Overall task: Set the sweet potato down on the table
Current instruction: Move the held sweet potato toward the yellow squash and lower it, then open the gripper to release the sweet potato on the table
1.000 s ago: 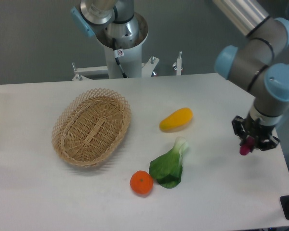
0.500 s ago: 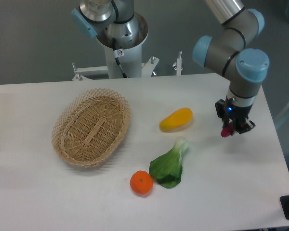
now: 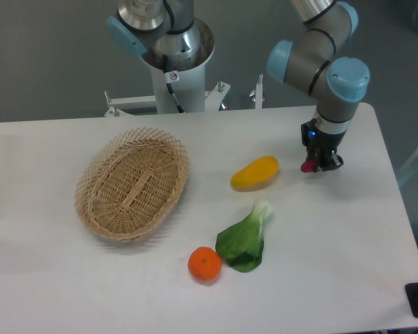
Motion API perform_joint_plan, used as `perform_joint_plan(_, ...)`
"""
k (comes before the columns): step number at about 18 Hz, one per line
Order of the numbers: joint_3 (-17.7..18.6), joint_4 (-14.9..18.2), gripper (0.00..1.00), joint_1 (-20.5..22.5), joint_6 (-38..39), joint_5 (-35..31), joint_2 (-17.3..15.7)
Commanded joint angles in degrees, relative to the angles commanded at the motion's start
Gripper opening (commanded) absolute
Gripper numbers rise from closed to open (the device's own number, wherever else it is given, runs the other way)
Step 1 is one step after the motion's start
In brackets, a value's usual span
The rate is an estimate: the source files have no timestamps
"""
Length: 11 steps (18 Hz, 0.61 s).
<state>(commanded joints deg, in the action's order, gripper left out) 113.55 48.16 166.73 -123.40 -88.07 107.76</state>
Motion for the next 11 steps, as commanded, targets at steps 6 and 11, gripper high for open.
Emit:
perform_joint_plan(6,1.0,0.0,1.0,-0.2,1.1,0.2,-1.4)
perform_joint_plan(11,-2.4,1.1,1.0,-0.5,4.3,2.0,-1.7)
